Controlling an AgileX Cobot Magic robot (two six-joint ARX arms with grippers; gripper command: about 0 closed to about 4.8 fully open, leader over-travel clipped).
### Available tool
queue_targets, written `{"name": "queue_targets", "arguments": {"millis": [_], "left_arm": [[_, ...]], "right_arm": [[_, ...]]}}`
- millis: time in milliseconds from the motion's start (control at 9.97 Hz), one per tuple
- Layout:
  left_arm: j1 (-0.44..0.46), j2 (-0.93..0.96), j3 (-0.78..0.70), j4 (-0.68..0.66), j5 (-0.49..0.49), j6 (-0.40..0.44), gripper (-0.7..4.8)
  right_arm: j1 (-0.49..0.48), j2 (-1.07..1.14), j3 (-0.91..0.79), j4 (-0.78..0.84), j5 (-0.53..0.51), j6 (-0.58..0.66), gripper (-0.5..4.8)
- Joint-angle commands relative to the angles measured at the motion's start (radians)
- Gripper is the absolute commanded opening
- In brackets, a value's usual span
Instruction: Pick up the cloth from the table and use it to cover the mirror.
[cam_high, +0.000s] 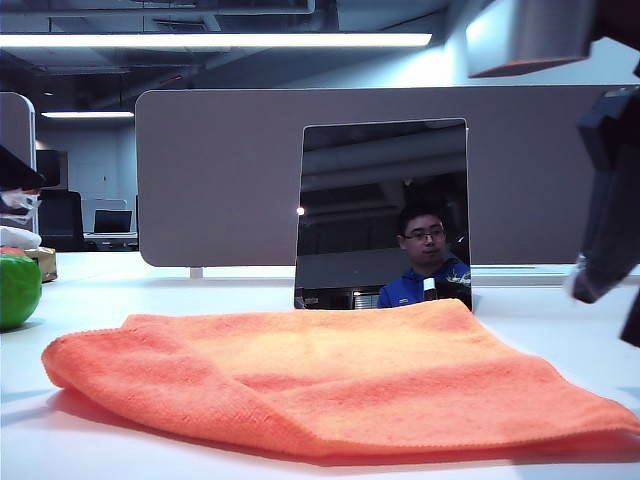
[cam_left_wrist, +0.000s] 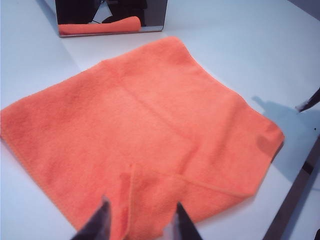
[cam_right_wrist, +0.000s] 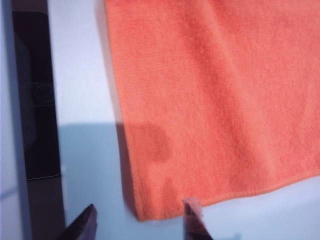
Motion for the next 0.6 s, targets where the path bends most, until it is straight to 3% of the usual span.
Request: {"name": "queue_targets", "arguments": {"millis": [100,201,602], "left_arm": [[-0.001,0.0,0.004,0.012,0.006,0.0,1.61],[-0.001,-0.001,0.004,0.012,0.006,0.0,1.6],[-0.001,-0.001,0.004,0.013,0.006,0.0,1.61]], "right_arm": [[0.0,0.096,0.003,0.018,-0.003,-0.002,2.21],[0.0,0.194,0.003,0.026,0.016,-0.002,2.21],[-0.001,0.197,0.003,0.123,0.086,-0.002,2.21]]}}
